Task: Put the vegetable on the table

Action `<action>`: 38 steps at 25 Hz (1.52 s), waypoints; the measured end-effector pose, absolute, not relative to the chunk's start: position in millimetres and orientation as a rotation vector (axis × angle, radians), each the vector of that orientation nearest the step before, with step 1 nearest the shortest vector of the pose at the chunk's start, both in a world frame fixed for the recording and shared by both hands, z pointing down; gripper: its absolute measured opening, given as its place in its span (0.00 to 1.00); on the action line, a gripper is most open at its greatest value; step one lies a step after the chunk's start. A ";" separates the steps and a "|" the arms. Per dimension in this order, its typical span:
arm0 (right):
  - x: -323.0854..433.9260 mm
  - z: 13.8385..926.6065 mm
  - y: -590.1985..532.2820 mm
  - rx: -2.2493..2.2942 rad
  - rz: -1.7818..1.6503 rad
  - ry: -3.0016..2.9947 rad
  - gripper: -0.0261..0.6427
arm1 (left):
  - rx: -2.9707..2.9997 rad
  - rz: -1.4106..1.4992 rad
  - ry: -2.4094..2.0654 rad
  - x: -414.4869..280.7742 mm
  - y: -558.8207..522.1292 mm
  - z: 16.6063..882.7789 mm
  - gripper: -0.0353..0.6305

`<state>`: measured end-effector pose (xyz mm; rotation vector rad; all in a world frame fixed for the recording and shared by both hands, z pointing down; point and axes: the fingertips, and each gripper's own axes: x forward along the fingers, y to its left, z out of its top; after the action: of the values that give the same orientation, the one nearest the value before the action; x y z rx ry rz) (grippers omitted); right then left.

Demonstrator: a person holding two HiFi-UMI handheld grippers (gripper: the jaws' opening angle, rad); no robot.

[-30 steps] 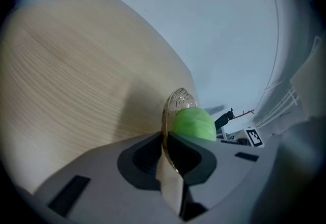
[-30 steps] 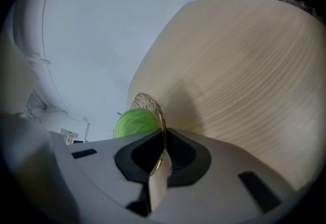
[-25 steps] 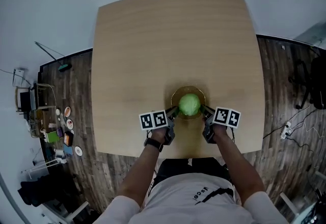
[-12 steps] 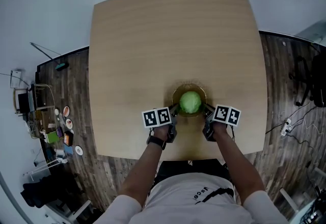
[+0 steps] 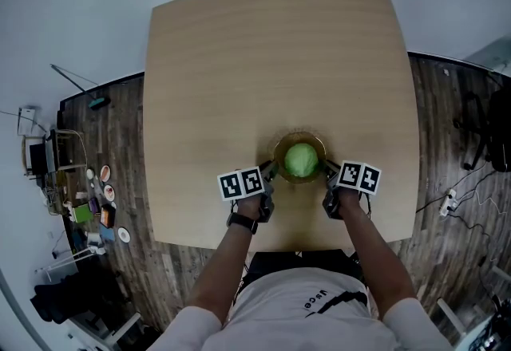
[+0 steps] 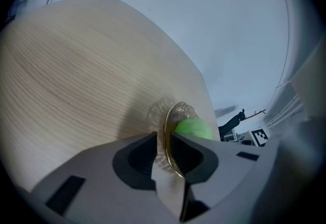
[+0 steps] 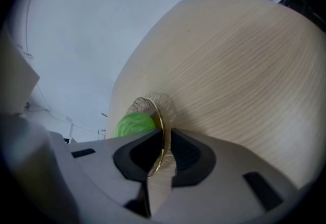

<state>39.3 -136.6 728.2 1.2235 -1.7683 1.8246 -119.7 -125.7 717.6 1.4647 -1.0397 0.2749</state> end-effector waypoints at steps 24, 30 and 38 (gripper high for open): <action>15.6 506.3 -151.8 1.189 1.134 -2.457 0.06 | 2.077 -0.017 -1.107 -81.7 -136.5 466.4 0.07; 2.6 440.0 -146.3 1.173 0.955 -2.627 0.06 | 2.206 -0.072 -1.124 -76.0 -127.3 412.0 0.07; 2.4 380.9 -139.0 1.190 0.748 -2.763 0.06 | 2.326 -0.127 -1.149 -75.7 -117.3 357.9 0.07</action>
<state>2.4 -139.0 380.9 1.1902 -2.7625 0.7482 -75.7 -117.3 357.9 2.3257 -1.1492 -0.1273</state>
